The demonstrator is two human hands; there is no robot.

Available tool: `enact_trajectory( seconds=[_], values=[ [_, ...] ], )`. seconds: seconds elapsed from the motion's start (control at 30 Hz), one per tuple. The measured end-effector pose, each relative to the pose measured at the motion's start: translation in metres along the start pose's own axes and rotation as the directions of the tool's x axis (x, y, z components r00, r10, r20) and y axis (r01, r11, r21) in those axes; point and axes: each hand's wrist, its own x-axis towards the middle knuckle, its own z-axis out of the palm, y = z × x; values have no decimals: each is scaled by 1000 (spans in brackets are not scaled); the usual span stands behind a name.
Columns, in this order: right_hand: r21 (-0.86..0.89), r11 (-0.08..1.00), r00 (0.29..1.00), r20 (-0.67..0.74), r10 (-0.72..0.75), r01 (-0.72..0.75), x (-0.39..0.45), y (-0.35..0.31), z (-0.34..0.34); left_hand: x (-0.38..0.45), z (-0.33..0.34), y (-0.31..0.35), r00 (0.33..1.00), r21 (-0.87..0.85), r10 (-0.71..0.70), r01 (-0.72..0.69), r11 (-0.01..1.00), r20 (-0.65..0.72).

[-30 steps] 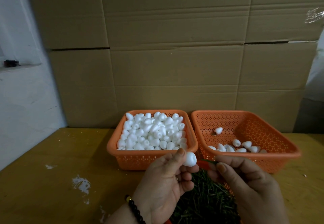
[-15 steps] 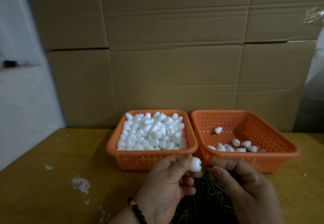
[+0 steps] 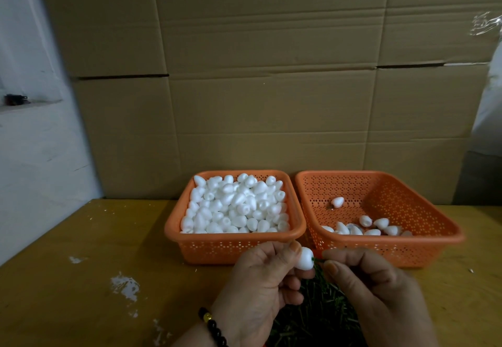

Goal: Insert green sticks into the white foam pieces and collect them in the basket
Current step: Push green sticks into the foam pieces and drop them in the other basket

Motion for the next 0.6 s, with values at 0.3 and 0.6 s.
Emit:
enact_trajectory(
  seconds=[0.3,0.6],
  values=[
    [-68,997,999,-3,-34,34,0,0,-1,1,-1,-3,1000,22,-6,6,1000,3],
    [-95,994,998,37,-50,54,-2,0,-1,-1,1,-3,1000,33,-9,8,999,13]
  ],
)
